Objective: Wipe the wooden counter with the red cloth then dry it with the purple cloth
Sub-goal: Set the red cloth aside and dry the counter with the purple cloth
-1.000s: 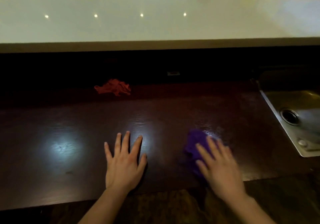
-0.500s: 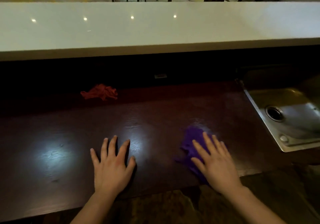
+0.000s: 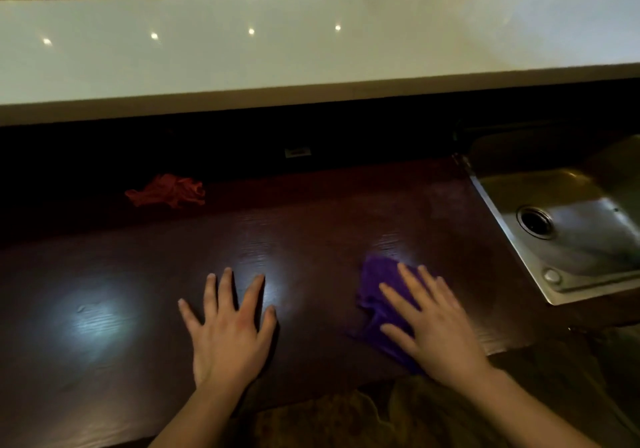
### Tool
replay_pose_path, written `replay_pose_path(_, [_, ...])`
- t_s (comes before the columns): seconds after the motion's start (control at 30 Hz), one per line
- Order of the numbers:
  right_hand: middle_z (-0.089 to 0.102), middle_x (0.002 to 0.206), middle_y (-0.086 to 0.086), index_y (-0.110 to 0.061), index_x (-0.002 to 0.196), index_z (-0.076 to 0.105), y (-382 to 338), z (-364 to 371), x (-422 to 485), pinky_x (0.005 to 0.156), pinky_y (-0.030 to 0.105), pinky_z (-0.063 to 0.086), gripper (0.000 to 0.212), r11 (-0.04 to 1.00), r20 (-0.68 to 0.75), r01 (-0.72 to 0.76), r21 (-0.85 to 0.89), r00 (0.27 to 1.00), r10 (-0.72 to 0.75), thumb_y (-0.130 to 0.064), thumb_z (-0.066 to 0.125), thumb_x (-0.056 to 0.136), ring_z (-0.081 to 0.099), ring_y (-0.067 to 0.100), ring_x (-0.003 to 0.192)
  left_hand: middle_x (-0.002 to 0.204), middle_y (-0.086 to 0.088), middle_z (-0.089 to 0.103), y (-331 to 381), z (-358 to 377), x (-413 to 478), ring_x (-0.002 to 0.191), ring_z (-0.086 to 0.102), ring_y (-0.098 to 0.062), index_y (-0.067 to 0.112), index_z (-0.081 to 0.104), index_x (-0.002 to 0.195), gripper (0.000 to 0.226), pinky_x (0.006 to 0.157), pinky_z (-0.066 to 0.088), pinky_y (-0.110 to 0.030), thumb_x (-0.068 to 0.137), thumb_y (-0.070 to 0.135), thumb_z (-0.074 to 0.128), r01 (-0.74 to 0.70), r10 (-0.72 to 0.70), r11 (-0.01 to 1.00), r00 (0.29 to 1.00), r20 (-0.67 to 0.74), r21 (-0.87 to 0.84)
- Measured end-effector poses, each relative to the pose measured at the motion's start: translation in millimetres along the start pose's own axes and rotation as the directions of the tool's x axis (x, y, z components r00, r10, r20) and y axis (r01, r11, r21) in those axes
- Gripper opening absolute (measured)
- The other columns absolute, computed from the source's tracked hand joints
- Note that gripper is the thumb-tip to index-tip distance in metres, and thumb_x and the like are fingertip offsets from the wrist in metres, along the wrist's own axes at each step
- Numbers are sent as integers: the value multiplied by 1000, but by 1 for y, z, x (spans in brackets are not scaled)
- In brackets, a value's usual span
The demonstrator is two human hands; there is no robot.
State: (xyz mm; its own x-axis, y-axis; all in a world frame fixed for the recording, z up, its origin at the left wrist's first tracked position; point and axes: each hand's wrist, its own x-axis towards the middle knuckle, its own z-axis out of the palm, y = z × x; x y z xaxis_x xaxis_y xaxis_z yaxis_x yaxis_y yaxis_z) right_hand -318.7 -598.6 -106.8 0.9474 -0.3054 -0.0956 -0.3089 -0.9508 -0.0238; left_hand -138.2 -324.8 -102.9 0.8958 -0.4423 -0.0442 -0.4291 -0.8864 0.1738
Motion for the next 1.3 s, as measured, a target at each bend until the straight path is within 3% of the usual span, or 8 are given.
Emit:
replay_pose_path(0.13, [20,163,10,-38,151,28,57,-24,62,118,58,16,78,893,8,-450,6,893,450,-79,14,87,19,44,146,156,-13,32,2,-1,3,148,13,-31,40,41,142,59,112,9,-70,88,59,29,-2,2,1000,1000,-14,5])
replay_pose_path(0.23, [7,165,9,-43,152,17,47,-34,123,117,64,6,82,822,75,-560,101,828,555,-84,10,82,6,47,147,158,-12,27,7,-4,3,149,8,-31,41,36,144,58,113,5,-69,89,59,29,-4,4,1000,1000,5,9])
replay_pose_path(0.5, [7,166,-1,-54,149,18,-2,-3,7,118,58,14,67,994,19,110,-6,994,-109,-80,26,88,15,38,149,159,-11,28,3,-4,0,150,9,-29,42,36,144,57,114,6,-68,90,59,28,2,-3,1000,1000,-13,-7])
replay_pose_path(0.77, [1,166,4,-49,151,15,-7,-41,176,117,64,3,82,910,94,-398,114,917,389,-88,15,79,0,47,148,157,-11,31,3,0,1,149,12,-30,43,36,143,55,113,8,-69,90,57,34,-3,3,1000,1000,-25,7])
replay_pose_path(0.93, [13,166,3,-48,148,29,-122,-19,122,117,64,8,70,987,-16,147,59,989,-146,-80,22,86,12,44,148,155,-11,36,1,-3,0,148,19,-30,39,46,138,52,112,14,-70,88,52,37,9,-10,1000,999,-36,-30])
replay_pose_path(1.03, [16,165,-1,-46,150,27,-78,-11,66,119,56,16,64,953,-20,302,21,953,-302,-74,24,92,18,34,149,155,-11,36,1,-3,-1,148,19,-30,39,45,139,53,112,13,-69,88,50,35,1,-3,999,999,-45,-40])
replay_pose_path(1.17, [26,161,8,-36,149,36,43,-16,16,114,58,27,72,987,14,-157,-45,987,157,-73,14,91,30,40,144,155,-11,35,2,-3,1,148,18,-30,39,45,139,53,113,10,-69,88,50,35,-1,-2,999,999,-49,-51])
replay_pose_path(1.3, [17,163,13,-36,152,27,51,-37,43,117,61,15,78,816,86,-575,66,818,569,-78,10,89,18,47,144,157,-13,32,5,-5,2,149,14,-32,38,40,143,55,113,8,-69,90,52,33,6,-7,1000,1000,-23,-8])
